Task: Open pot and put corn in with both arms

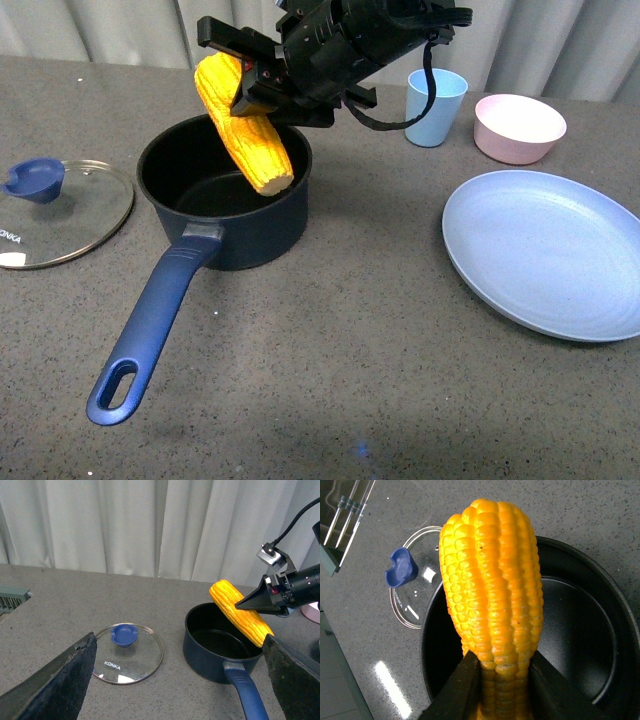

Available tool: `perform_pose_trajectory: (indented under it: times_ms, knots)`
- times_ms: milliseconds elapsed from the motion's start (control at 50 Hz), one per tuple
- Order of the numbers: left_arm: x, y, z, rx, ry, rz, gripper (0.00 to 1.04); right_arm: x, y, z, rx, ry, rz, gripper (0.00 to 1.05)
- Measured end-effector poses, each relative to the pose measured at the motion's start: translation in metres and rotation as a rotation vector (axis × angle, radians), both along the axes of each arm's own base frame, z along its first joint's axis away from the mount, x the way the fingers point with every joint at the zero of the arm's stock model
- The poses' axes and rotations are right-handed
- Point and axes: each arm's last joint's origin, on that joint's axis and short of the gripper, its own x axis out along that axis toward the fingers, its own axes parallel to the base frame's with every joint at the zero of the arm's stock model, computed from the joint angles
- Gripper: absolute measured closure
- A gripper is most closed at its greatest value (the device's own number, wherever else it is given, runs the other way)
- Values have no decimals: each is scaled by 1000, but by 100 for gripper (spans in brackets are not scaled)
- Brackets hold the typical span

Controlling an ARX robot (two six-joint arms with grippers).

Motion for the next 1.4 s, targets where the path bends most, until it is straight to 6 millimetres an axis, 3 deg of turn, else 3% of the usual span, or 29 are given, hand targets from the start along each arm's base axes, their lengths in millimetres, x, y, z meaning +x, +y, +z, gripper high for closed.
perform_pose_trajectory:
  times_ms: [320, 400, 440, 660, 880, 1080, 1160, 1400]
  knots:
    - [0, 0, 0, 0, 0, 0, 7, 3, -2, -3, -19, 0, -31, 31]
    - [0, 0, 0, 0, 0, 0, 7, 2, -6, -2, -24, -4, -43, 11]
    - [0, 0, 0, 0, 0, 0, 7, 1, -8, -1, -23, -6, -48, 7]
    - [0, 0, 0, 0, 0, 0, 7, -13, -31, 21, -27, -101, -127, 9]
    - [0, 0, 0, 0, 0, 0, 7, -55, -94, 60, -21, -219, -307, 9]
    - [0, 0, 0, 0, 0, 0, 7, -113, -151, 54, -173, -288, -529, 9]
    - [0, 0, 0, 0, 0, 0, 7, -147, -173, 49, -287, -348, -615, 9]
    - [0, 0, 0, 0, 0, 0, 7, -227, -210, 43, -497, -535, -821, 9]
